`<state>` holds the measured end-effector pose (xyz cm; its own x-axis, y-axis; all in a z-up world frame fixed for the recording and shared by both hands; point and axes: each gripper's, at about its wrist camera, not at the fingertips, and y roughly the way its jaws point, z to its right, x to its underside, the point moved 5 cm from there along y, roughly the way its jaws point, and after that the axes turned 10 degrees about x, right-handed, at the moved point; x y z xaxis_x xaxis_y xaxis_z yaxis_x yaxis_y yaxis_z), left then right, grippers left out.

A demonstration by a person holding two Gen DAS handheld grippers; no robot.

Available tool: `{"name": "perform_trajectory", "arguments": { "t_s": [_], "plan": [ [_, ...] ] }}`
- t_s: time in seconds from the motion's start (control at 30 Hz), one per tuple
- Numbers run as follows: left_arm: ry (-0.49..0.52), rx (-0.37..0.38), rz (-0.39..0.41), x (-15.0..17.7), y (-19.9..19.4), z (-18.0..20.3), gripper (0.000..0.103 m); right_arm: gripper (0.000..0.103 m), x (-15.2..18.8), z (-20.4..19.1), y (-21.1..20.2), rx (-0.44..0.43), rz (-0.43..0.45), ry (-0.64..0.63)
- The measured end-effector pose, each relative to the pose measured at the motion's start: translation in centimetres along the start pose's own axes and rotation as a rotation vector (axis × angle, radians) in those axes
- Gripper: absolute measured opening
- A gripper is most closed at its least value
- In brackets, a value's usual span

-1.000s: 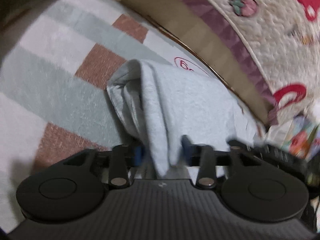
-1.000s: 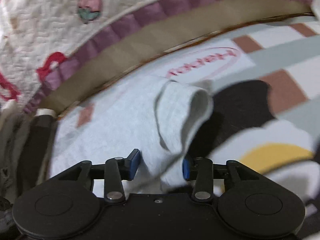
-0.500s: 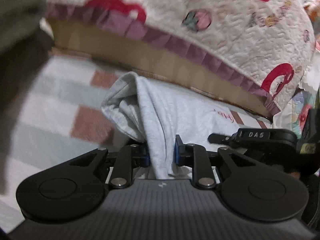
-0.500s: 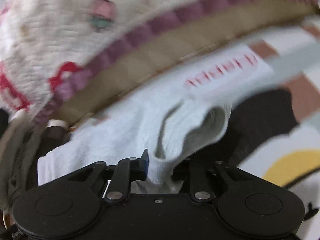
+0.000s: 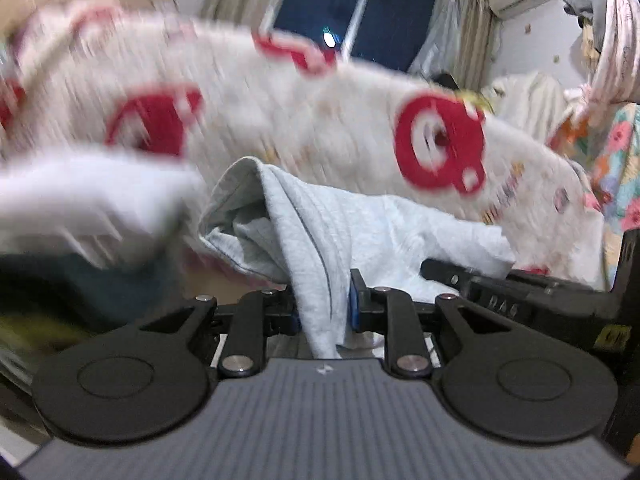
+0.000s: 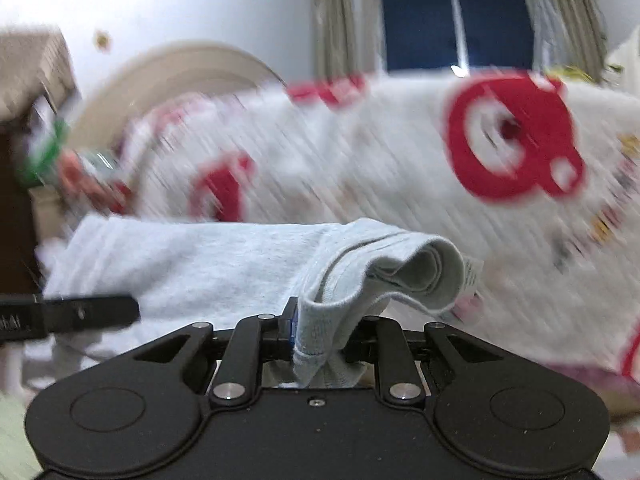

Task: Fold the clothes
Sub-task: 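Lift the folded T-shirt with both tools and carry it onto the clothes stack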

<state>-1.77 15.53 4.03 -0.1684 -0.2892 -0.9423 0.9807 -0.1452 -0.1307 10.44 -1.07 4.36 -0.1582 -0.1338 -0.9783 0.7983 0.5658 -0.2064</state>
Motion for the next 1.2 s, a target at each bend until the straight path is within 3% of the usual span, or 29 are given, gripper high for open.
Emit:
{"name": "perform_trajectory", "arguments": {
  "t_s": [0.13, 0.23, 0.37, 0.5, 0.6, 0.7, 0.8, 0.87, 0.9, 1.0, 1.1, 1.2],
  "plan": [
    [-0.01, -0.064, 0.068, -5.4, -3.9, -1.9, 0.02, 0.022, -6.7, -4.5, 1.3, -0.169, -0.002, -0.139],
    [0.003, -0.135, 0.09, -8.4, -4.6, -4.4, 0.021, 0.021, -11.8, -8.7, 4.1, -0.278, -0.033, -0.211],
    [-0.124, -0.131, 0.13, -12.3, -5.1, -11.0, 0.021, 0.021, -15.5, -12.8, 7.4, -0.345, -0.115, -0.122],
    [-0.292, -0.088, 0.075, -14.1, -3.7, -19.2, 0.021, 0.021, -13.8, -14.8, 9.3, -0.399, -0.173, 0.087],
    [-0.329, -0.097, -0.01, -14.4, -1.2, -24.6, 0.021, 0.022, -10.7, -17.1, 11.1, -0.399, -0.229, 0.161],
    [-0.298, -0.105, -0.125, -14.1, 1.9, -28.8, 0.021, 0.024, -7.4, -19.2, 12.7, -0.414, -0.277, 0.186],
    [-0.359, -0.119, -0.241, -11.9, 4.3, -33.0, 0.022, 0.033, -4.1, -20.4, 13.1, -0.467, -0.272, 0.143],
    [-0.399, -0.104, -0.228, -10.7, 4.4, -34.3, 0.022, 0.034, -3.0, -19.7, 11.9, -0.517, -0.256, 0.162],
    [-0.409, -0.098, -0.213, -10.4, 4.2, -34.7, 0.022, 0.044, -2.8, -19.2, 11.0, -0.555, -0.247, 0.163],
    [-0.405, -0.088, -0.196, -10.1, 3.9, -34.8, 0.022, 0.052, -2.7, -16.9, 8.8, -0.608, -0.246, 0.169],
    [-0.375, -0.074, -0.195, -10.1, 3.7, -34.2, 0.022, 0.066, -3.5, -13.5, 8.6, -0.62, -0.264, 0.3],
    [-0.368, -0.066, -0.185, -10.1, 3.3, -33.9, 0.022, 0.069, -4.4, -11.1, 10.8, -0.622, -0.319, 0.462]
  ]
}}
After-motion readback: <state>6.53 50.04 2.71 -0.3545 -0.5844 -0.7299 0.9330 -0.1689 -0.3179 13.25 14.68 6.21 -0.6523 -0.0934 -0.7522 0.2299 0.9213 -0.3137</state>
